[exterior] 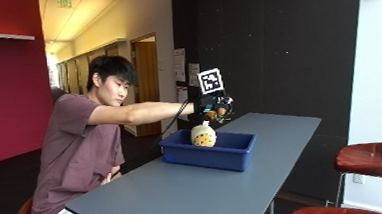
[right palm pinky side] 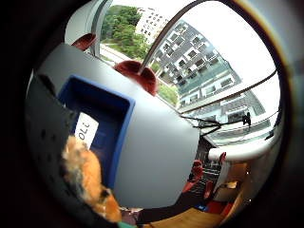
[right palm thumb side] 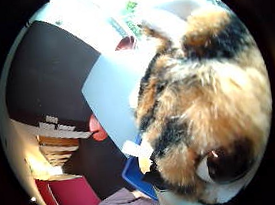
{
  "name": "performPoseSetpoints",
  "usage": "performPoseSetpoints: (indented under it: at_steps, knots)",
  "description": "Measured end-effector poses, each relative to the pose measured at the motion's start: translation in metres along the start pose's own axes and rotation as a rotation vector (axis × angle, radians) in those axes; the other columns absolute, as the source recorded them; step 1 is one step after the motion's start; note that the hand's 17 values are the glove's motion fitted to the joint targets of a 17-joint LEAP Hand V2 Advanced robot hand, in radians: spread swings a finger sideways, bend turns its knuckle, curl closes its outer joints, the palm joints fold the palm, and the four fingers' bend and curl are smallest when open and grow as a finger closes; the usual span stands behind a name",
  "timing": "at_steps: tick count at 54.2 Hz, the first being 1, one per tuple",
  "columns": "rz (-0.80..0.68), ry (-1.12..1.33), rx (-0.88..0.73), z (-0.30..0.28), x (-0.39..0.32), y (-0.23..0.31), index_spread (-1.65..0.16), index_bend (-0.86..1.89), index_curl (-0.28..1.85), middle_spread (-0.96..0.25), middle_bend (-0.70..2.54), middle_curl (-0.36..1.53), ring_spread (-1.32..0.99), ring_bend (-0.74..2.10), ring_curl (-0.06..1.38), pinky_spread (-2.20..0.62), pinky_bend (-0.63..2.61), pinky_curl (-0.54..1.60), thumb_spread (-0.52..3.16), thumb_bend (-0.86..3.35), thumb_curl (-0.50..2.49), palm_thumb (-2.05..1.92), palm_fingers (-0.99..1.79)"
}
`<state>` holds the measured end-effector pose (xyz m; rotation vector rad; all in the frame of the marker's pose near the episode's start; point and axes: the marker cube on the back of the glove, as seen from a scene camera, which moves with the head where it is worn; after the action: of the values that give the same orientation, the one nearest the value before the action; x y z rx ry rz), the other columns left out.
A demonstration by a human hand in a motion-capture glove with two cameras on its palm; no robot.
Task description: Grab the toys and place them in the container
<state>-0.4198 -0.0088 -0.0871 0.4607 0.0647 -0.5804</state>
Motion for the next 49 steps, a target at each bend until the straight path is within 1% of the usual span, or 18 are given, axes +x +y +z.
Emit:
performPoseSetpoints:
  at_steps: [4, 5, 8, 10, 11, 12, 13, 14, 15, 16, 17, 21, 26, 27, 31, 36, 43, 49]
  knots:
    - [0.182, 0.024, -0.037, 0.009, -0.005, -0.011, -0.26, 0.84, 1.04, -0.21, 1.30, 0.81, -0.32, 1.46, 0.72, -0.40, 1.11, 0.77, 0.77, -0.02, 0.71, 0.35, 0.98]
    - [0.183, 0.034, -0.056, 0.011, -0.006, -0.012, -0.26, 0.83, 1.04, -0.21, 1.29, 0.81, -0.32, 1.46, 0.72, -0.40, 1.10, 0.77, 0.77, -0.02, 0.71, 0.34, 0.98]
    - [0.096, 0.040, -0.158, 0.019, -0.009, -0.007, -0.26, 0.78, 1.05, -0.22, 1.26, 0.80, -0.32, 1.46, 0.72, -0.39, 1.09, 0.77, 0.79, -0.03, 0.71, 0.33, 0.86]
    - [0.046, 0.026, -0.256, 0.025, -0.010, -0.002, -0.26, 0.74, 1.04, -0.22, 1.23, 0.79, -0.32, 1.43, 0.71, -0.38, 1.06, 0.77, 0.84, -0.04, 0.69, 0.30, 0.70]
    - [0.028, 0.018, -0.294, 0.027, -0.011, 0.000, -0.26, 0.68, 1.03, -0.22, 1.18, 0.78, -0.31, 1.38, 0.70, -0.36, 1.00, 0.75, 0.92, -0.06, 0.66, 0.23, 0.47]
    - [0.019, 0.012, -0.319, 0.029, -0.013, 0.002, -0.26, 0.73, 1.06, -0.23, 1.24, 0.80, -0.31, 1.46, 0.74, -0.37, 1.08, 0.80, 0.86, -0.02, 0.68, 0.30, 0.70]
    - [0.018, 0.008, -0.335, 0.030, -0.014, 0.002, -0.26, 0.55, 0.99, -0.22, 1.10, 0.75, -0.30, 1.32, 0.68, -0.34, 0.99, 0.73, 0.96, -0.07, 0.63, 0.19, 0.21]
    - [0.022, 0.003, -0.347, 0.032, -0.014, 0.003, -0.25, 0.53, 1.02, -0.22, 1.05, 0.75, -0.29, 1.32, 0.71, -0.33, 1.04, 0.77, 0.99, -0.07, 0.62, 0.17, 0.09]
    - [0.029, -0.004, -0.356, 0.034, -0.014, 0.003, -0.23, 0.38, 0.97, -0.20, 0.92, 0.71, -0.27, 1.26, 0.70, -0.29, 1.10, 0.79, 1.01, -0.08, 0.60, 0.13, -0.21]
    - [0.035, -0.013, -0.363, 0.035, -0.014, 0.003, -0.22, 0.29, 0.93, -0.18, 0.80, 0.67, -0.24, 1.19, 0.68, -0.25, 1.16, 0.78, 1.02, -0.08, 0.58, 0.09, -0.38]
    - [0.038, -0.023, -0.366, 0.036, -0.012, 0.004, -0.21, 0.19, 0.87, -0.14, 0.66, 0.62, -0.20, 1.05, 0.63, -0.22, 1.21, 0.76, 1.03, -0.10, 0.56, 0.04, -0.59]
    - [0.062, -0.063, -0.341, 0.037, -0.007, 0.005, -0.20, 0.03, 0.69, -0.06, 0.44, 0.52, -0.13, 0.76, 0.51, -0.12, 1.21, 0.68, 1.06, -0.08, 0.51, -0.05, -0.54]
    - [0.211, 0.013, -0.315, 0.040, 0.002, 0.001, -0.19, 0.01, 0.55, -0.01, 0.27, 0.45, -0.06, 0.59, 0.42, -0.05, 1.15, 0.63, 1.08, -0.08, 0.45, -0.08, -0.44]
    - [0.217, 0.030, -0.313, 0.039, 0.005, 0.002, -0.18, 0.00, 0.53, 0.00, 0.25, 0.45, -0.05, 0.57, 0.41, -0.03, 1.15, 0.62, 1.08, -0.07, 0.45, -0.08, -0.43]
    - [0.092, 0.017, -0.298, 0.032, 0.013, 0.011, -0.18, 0.02, 0.46, 0.02, 0.18, 0.42, -0.03, 0.52, 0.38, 0.00, 1.06, 0.58, 1.09, -0.08, 0.41, -0.10, -0.37]
    - [0.123, -0.005, -0.274, 0.024, 0.022, 0.015, -0.18, 0.04, 0.39, 0.03, 0.14, 0.40, -0.01, 0.46, 0.36, 0.03, 1.00, 0.54, 1.11, -0.08, 0.37, -0.10, -0.32]
    - [0.101, 0.094, -0.263, 0.024, 0.030, 0.024, -0.17, 0.07, 0.33, 0.03, 0.14, 0.37, 0.00, 0.43, 0.35, 0.05, 0.92, 0.49, 1.14, -0.07, 0.32, -0.10, -0.25]
    - [0.015, 0.051, -0.272, 0.023, 0.028, 0.030, -0.17, 0.09, 0.30, 0.03, 0.14, 0.35, 0.01, 0.41, 0.34, 0.06, 0.89, 0.46, 1.16, -0.07, 0.29, -0.09, -0.21]
